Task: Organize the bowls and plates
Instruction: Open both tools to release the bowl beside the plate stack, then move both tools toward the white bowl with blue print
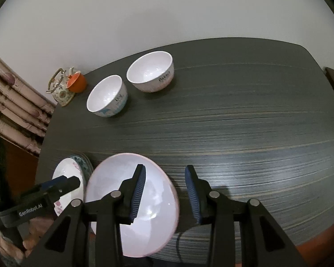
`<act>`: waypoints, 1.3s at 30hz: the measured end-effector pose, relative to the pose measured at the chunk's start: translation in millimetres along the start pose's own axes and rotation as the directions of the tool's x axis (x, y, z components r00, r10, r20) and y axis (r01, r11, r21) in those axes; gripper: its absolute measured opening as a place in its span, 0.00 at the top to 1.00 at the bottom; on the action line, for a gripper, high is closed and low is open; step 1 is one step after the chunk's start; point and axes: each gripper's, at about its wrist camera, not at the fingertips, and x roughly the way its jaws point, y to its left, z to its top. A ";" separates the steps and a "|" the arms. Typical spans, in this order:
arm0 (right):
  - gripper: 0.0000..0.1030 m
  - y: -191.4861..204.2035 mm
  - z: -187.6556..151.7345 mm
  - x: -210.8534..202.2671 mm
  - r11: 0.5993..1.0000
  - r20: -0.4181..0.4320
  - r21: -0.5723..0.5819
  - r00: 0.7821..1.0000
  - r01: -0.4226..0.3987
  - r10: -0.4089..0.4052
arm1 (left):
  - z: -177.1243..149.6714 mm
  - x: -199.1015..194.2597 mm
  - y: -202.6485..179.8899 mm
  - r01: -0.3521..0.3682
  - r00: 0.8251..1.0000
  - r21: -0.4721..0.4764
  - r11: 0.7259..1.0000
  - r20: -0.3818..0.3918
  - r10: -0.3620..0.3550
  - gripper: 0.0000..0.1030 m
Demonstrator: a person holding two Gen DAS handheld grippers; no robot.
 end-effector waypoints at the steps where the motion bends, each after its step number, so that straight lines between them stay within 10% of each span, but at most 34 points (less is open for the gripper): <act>1: 0.64 2.1 1.8 0.8 1.000 -0.003 -0.006 1.000 -0.003 0.003 | 2.9 -0.9 4.3 -0.004 1.000 -0.008 1.000 0.003 0.004 0.50; 19: 0.64 63.8 55.8 52.4 0.994 -0.074 -0.026 0.992 -0.102 0.100 | 63.1 13.8 65.1 -0.075 0.997 -0.128 0.989 -0.003 0.076 0.49; 39: 0.64 107.2 136.4 145.0 1.000 -0.138 -0.023 0.990 -0.019 0.016 | 163.0 73.2 83.4 -0.012 0.999 -0.205 0.979 -0.033 0.005 0.49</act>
